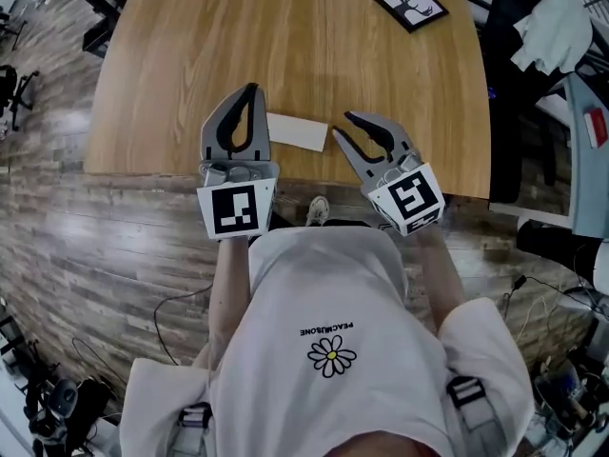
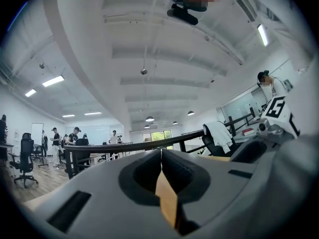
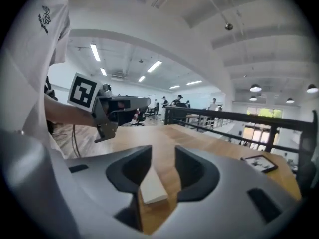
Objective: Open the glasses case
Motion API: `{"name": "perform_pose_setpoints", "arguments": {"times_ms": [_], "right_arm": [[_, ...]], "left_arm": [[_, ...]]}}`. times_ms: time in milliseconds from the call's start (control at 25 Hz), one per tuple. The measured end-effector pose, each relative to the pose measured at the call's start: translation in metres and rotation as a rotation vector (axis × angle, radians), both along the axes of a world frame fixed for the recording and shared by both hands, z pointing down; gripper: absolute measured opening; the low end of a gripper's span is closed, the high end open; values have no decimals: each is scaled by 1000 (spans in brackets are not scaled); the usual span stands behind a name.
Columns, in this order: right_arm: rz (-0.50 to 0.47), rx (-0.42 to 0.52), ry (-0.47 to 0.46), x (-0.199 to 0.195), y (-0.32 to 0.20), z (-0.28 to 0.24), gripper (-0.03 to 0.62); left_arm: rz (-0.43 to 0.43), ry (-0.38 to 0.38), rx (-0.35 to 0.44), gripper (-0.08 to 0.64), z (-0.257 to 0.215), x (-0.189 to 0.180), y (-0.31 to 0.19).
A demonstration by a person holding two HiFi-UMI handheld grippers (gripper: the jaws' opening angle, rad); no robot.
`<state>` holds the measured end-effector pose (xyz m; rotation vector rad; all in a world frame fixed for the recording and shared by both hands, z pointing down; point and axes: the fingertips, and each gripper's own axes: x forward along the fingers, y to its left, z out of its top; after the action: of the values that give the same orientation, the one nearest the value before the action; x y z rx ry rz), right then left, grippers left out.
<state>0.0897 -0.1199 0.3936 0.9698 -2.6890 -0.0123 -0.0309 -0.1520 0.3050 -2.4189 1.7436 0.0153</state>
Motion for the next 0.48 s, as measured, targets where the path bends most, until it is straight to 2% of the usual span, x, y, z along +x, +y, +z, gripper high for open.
{"name": "perform_pose_setpoints", "arguments": {"times_ms": [40, 120, 320, 480], "right_arm": [[-53, -50, 19, -3, 4, 15, 177], [-148, -124, 81, -8, 12, 48, 259], [-289, -186, 303, -5, 24, 127, 308], [-310, -218, 378, -3, 15, 166, 319]], "left_arm": [[-7, -1, -10, 18, 2, 0, 1], [-27, 2, -28, 18, 6, -1, 2], [-58, -44, -49, 18, 17, 1, 5], [-67, -69, -71, 18, 27, 3, 9]]}}
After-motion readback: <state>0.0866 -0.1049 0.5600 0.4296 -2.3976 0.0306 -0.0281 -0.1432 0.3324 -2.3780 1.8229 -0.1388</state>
